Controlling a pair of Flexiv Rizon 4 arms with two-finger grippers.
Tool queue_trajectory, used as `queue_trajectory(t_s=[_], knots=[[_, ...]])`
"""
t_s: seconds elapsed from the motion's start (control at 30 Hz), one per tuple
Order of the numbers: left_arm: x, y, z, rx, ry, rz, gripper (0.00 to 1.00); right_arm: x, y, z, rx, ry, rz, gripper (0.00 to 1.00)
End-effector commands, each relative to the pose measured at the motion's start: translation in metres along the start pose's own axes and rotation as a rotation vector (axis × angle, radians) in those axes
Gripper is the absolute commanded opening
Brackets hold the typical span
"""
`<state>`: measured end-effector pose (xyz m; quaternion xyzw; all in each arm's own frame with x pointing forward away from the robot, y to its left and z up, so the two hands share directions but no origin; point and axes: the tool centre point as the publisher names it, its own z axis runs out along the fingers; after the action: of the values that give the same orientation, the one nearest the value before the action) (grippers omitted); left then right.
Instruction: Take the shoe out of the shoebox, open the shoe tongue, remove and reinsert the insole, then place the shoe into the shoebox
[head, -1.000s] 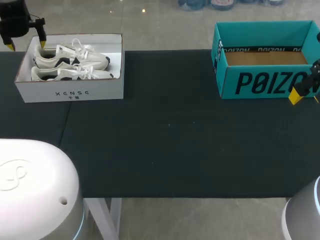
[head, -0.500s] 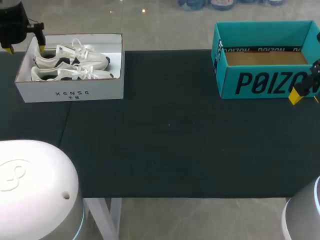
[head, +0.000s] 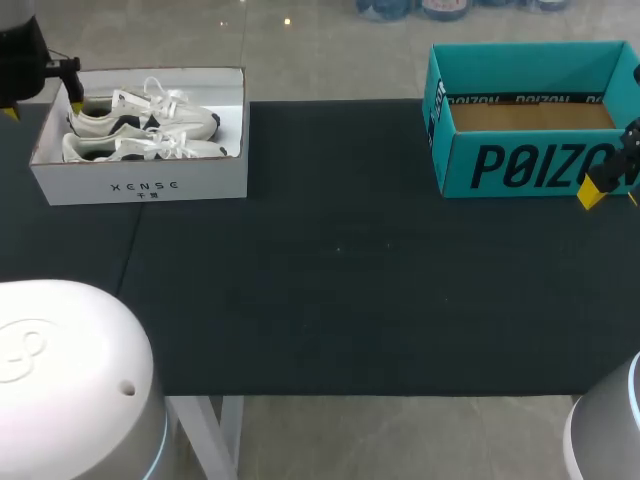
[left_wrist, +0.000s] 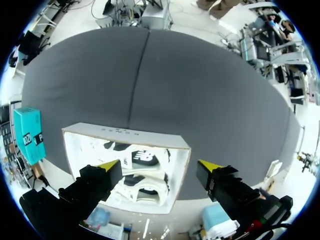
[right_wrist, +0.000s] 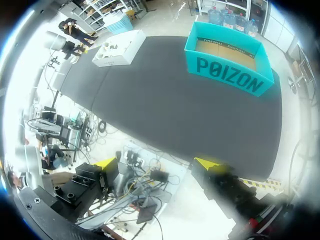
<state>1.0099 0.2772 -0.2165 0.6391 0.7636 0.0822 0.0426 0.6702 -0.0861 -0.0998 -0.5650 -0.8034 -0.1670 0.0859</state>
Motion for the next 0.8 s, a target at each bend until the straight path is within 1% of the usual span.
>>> queue_trajectory(t_s=[0.03, 0.1, 0.13, 0.23, 0.3, 0.47, 0.67, 0.8], knots=[[0.004, 0.017, 0.022, 0.022, -0.025, 0.015, 1.00, 0.000, 0.002, 0.000, 0.005, 0.000, 0.001, 1.00], [0.004, 0.023, 0.034, 0.031, 0.000, 0.006, 1.00, 0.000, 0.002, 0.000, 0.005, 0.000, 0.001, 1.00], [0.004, 0.026, 0.040, 0.051, -0.013, 0.006, 1.00, 0.000, 0.002, 0.000, 0.005, 0.000, 0.001, 1.00], [0.005, 0.032, 0.054, 0.065, 0.008, 0.003, 1.00, 0.000, 0.002, 0.000, 0.005, 0.000, 0.001, 1.00], [0.008, 0.037, 0.065, 0.076, -0.008, 0.006, 1.00, 0.000, 0.002, 0.000, 0.005, 0.000, 0.001, 1.00], [0.013, 0.046, 0.089, 0.104, 0.003, -0.005, 1.00, 0.000, 0.002, 0.000, 0.005, 0.000, 0.001, 1.00], [0.014, 0.052, 0.108, 0.128, -0.003, -0.014, 1.00, 0.000, 0.002, 0.000, 0.005, 0.000, 0.001, 1.00], [0.011, 0.051, 0.115, 0.140, -0.009, -0.013, 1.00, 0.000, 0.002, 0.000, 0.005, 0.000, 0.001, 1.00]])
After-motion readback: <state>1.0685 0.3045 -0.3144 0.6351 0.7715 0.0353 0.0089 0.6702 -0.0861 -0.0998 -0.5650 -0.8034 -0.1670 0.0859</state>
